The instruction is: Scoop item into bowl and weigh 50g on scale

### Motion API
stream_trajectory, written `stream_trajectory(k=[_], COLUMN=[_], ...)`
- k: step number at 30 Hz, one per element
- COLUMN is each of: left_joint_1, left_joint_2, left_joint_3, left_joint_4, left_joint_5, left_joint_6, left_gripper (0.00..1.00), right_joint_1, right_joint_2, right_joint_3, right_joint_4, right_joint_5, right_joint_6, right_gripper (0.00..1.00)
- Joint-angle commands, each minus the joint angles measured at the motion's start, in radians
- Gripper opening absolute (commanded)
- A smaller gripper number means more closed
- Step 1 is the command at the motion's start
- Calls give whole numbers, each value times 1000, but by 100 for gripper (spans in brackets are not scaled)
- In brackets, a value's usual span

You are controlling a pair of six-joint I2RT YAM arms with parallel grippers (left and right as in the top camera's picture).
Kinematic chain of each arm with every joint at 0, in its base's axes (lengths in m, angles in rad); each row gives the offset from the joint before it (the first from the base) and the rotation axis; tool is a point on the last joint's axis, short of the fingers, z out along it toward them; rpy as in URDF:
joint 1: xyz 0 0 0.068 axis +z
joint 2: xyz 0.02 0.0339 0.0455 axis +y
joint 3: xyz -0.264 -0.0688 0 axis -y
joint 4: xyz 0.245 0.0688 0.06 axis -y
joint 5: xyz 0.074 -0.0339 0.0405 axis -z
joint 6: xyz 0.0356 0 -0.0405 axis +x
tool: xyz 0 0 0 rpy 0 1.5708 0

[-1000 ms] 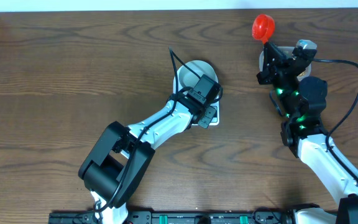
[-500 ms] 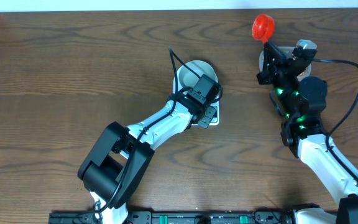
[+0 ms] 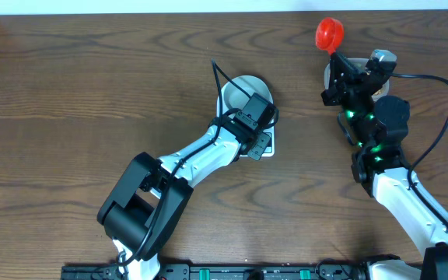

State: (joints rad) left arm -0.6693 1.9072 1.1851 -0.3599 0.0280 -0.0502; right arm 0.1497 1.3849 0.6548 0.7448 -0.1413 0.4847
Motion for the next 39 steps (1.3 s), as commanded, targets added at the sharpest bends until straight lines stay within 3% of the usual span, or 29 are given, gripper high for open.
stream_trajectory(k=[1, 39], left_joint_1=[5, 5], left_joint_2=[25, 34], left_joint_3=[-2, 3], left_joint_4=[-10, -35], left_joint_5=[10, 96], left_joint_6=[12, 32], left_gripper=[7, 7], right_joint_1=[-6, -6], right_joint_2=[3, 3], right_joint_3=[19, 19], right_joint_4=[3, 2], right_joint_5=[0, 0], right_joint_6=[-19, -19], right_gripper=[1, 1])
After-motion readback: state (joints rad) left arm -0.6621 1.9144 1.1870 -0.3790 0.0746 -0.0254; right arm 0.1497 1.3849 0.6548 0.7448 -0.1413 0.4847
